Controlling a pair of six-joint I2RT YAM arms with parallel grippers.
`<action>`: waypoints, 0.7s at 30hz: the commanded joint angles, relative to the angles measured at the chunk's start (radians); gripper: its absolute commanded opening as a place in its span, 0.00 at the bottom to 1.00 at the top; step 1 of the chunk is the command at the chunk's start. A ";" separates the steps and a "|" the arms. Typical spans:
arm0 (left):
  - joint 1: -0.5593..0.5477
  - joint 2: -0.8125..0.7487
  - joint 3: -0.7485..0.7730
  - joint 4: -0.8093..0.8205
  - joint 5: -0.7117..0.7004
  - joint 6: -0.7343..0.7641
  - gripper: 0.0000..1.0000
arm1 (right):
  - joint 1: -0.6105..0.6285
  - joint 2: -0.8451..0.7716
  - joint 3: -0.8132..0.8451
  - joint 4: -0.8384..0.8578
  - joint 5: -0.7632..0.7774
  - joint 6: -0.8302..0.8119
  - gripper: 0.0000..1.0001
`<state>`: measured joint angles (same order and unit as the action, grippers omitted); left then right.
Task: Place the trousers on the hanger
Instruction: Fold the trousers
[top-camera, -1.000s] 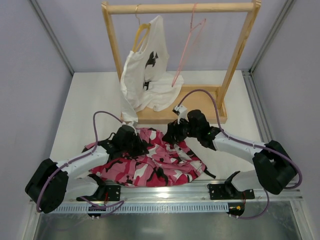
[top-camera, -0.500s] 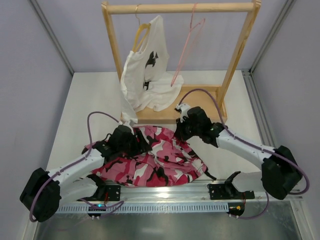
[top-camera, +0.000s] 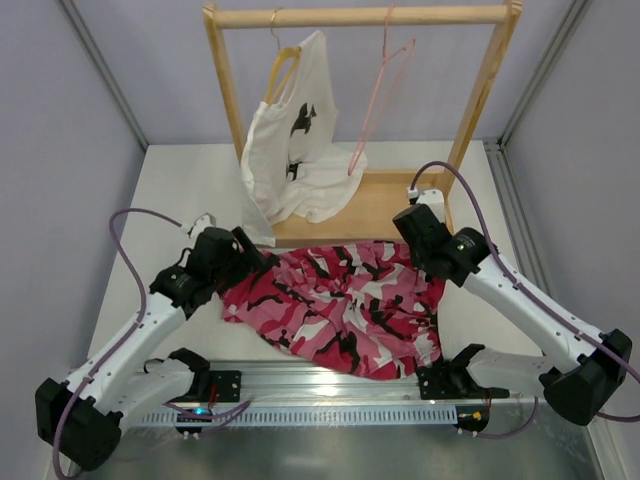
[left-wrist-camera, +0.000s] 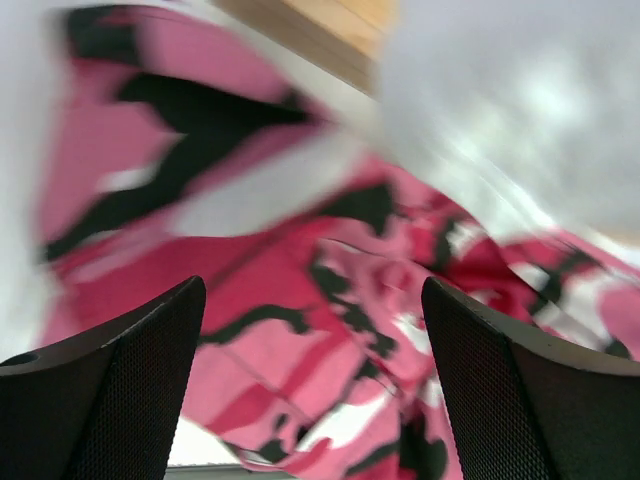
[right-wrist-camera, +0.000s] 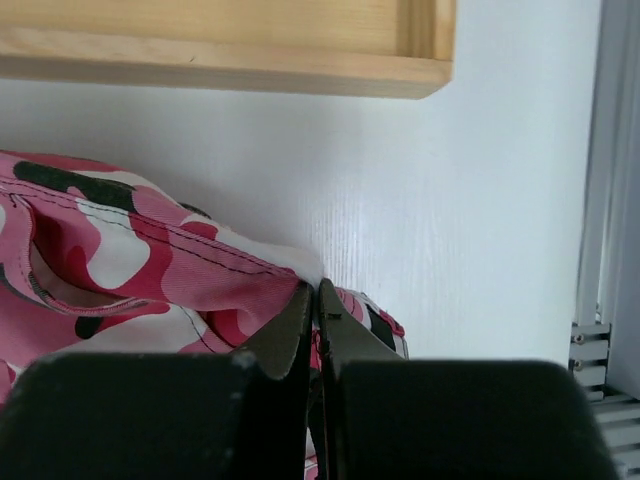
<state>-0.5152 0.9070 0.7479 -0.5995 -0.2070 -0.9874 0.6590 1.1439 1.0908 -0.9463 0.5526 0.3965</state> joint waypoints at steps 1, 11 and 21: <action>0.130 0.036 0.031 -0.083 -0.019 0.019 0.89 | -0.004 -0.078 0.060 -0.062 0.158 0.041 0.04; 0.265 0.121 -0.045 0.139 0.204 0.078 0.95 | -0.004 -0.286 -0.100 0.147 -0.055 -0.053 0.04; 0.259 0.136 -0.186 0.316 0.393 0.124 0.83 | -0.004 -0.289 -0.160 0.230 -0.144 -0.065 0.04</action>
<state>-0.2550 1.0519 0.5716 -0.3977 0.1169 -0.9051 0.6590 0.8516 0.9386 -0.8005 0.4339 0.3489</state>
